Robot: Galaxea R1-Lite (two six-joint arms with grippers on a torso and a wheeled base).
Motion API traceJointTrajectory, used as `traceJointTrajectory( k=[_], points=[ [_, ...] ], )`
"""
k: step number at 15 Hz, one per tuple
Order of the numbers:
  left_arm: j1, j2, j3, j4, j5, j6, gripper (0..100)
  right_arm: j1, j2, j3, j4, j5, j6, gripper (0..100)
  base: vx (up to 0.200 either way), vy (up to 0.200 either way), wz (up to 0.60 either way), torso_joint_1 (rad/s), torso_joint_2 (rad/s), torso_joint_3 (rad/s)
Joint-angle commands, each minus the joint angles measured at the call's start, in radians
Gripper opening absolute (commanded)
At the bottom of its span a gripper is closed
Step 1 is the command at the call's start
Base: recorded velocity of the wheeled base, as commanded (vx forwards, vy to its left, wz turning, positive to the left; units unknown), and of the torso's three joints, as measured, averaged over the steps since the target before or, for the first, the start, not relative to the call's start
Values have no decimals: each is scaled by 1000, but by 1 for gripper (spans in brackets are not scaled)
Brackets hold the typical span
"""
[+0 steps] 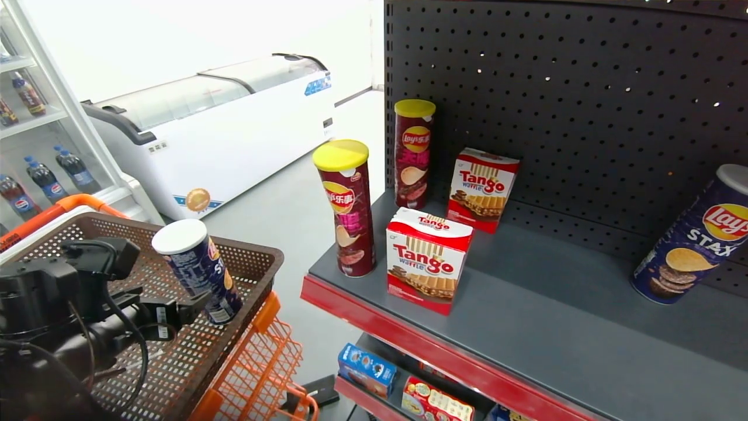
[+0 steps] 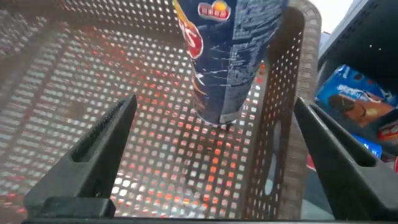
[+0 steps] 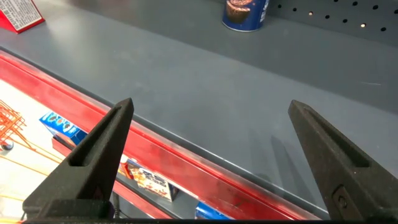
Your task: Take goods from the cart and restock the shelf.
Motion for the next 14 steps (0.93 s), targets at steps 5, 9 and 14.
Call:
traceJointTrajectory(
  k=[5,9,14],
  points=[
    [0,251,-145,-78,1,-54,100,0,0,0,-1,0,0,100,0,0,0,0,0,0],
    [-11,314,-225,-132,1,-55,100,0,0,0,-1,0,0,100,0,0,0,0,0,0],
    [-22,327,-293,-147,-1,-25,0,0,0,0,-1,0,0,100,0,0,0,0,0,0]
  ],
)
